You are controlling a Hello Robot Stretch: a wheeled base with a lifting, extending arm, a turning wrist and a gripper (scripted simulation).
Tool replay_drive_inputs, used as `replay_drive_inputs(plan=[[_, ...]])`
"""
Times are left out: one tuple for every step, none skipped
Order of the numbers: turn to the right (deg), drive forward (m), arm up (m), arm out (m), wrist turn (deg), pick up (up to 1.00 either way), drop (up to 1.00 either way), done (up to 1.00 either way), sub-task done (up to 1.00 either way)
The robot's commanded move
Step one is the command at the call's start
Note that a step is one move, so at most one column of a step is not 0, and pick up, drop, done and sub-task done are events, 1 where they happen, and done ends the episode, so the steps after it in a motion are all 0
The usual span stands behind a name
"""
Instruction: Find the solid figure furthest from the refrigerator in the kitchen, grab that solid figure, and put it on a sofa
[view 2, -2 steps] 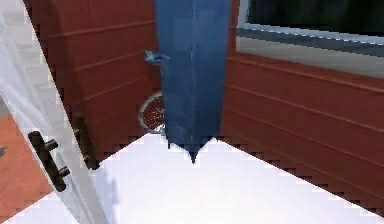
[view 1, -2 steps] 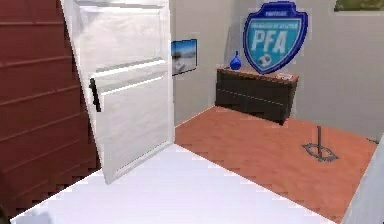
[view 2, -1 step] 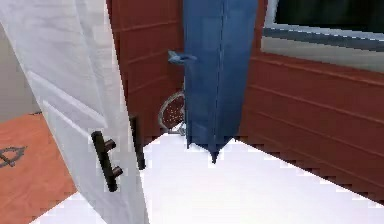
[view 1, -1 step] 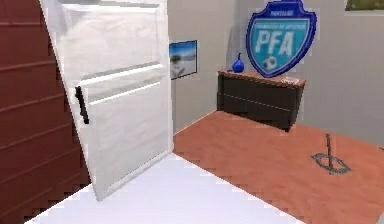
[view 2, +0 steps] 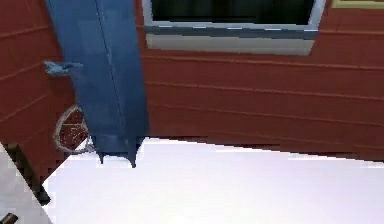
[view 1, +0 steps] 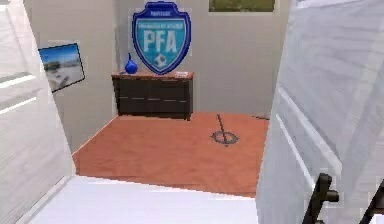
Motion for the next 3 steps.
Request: replay_drive_inputs(plan=[[0.0,0.75,0.0,0.0,0.0,0.0,0.0,0.0,0.0],[9.0,0.0,0.0,0.0,0.0,0.0,0.0,0.0,0.0],[0.0,0.9,0.0,0.0,0.0,0.0,0.0,0.0,0.0]])
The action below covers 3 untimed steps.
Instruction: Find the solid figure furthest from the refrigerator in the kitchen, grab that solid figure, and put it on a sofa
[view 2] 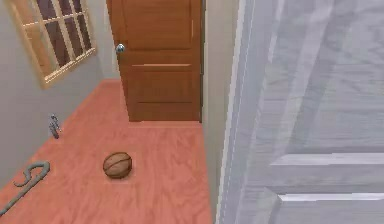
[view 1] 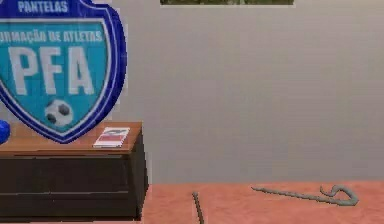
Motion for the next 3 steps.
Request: replay_drive_inputs(plan=[[45.0,0.0,0.0,0.0,0.0,0.0,0.0,0.0,0.0],[9.0,0.0,0.0,0.0,0.0,0.0,0.0,0.0,0.0],[0.0,1.0,0.0,0.0,0.0,0.0,0.0,0.0,0.0]])
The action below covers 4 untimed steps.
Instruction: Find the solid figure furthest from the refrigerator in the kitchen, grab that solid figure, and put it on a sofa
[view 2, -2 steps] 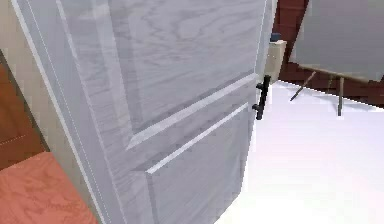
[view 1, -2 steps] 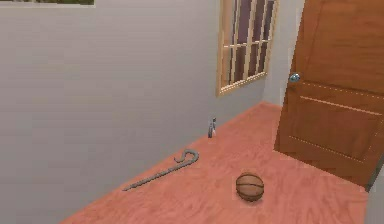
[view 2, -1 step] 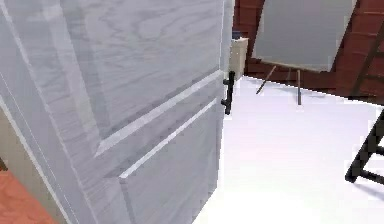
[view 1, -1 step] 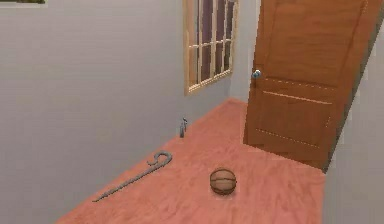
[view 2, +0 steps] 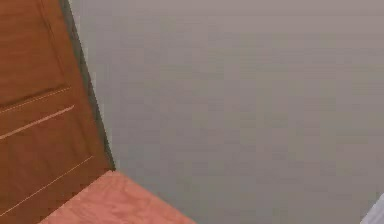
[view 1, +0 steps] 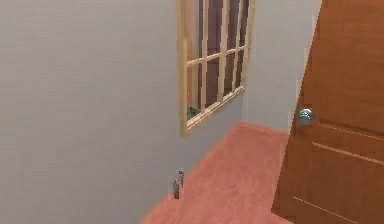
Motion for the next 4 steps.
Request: replay_drive_inputs(plan=[[15.0,0.0,0.0,0.0,0.0,0.0,0.0,0.0,0.0],[0.0,0.15,0.0,0.0,0.0,0.0,0.0,0.0,0.0],[-45.0,0.0,0.0,0.0,0.0,0.0,0.0,0.0,0.0],[-6.0,0.0,0.0,0.0,0.0,0.0,0.0,0.0,0.0]])
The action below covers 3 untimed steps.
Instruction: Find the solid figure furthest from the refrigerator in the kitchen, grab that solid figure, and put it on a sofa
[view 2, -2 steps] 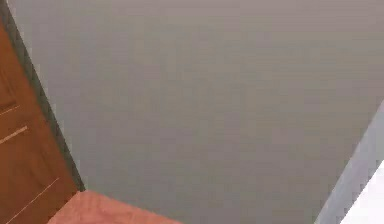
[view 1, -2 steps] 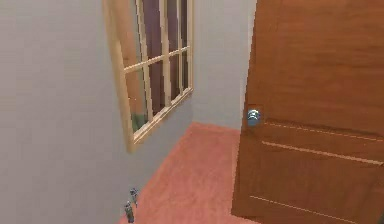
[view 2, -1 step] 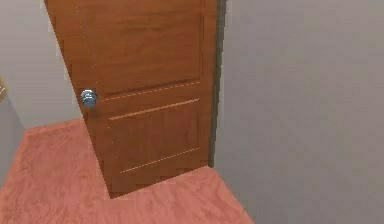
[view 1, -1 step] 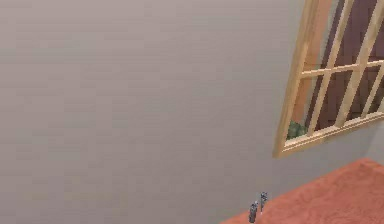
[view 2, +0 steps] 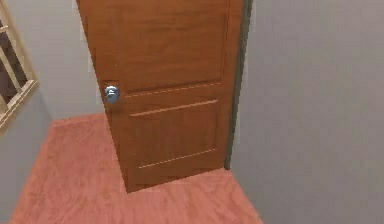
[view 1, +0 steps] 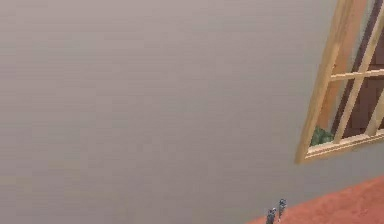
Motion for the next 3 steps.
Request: replay_drive_inputs(plan=[[0.0,0.4,0.0,0.0,0.0,0.0,0.0,0.0,0.0],[45.0,0.0,0.0,0.0,0.0,0.0,0.0,0.0,0.0],[36.0,0.0,0.0,0.0,0.0,0.0,0.0,0.0,0.0]])
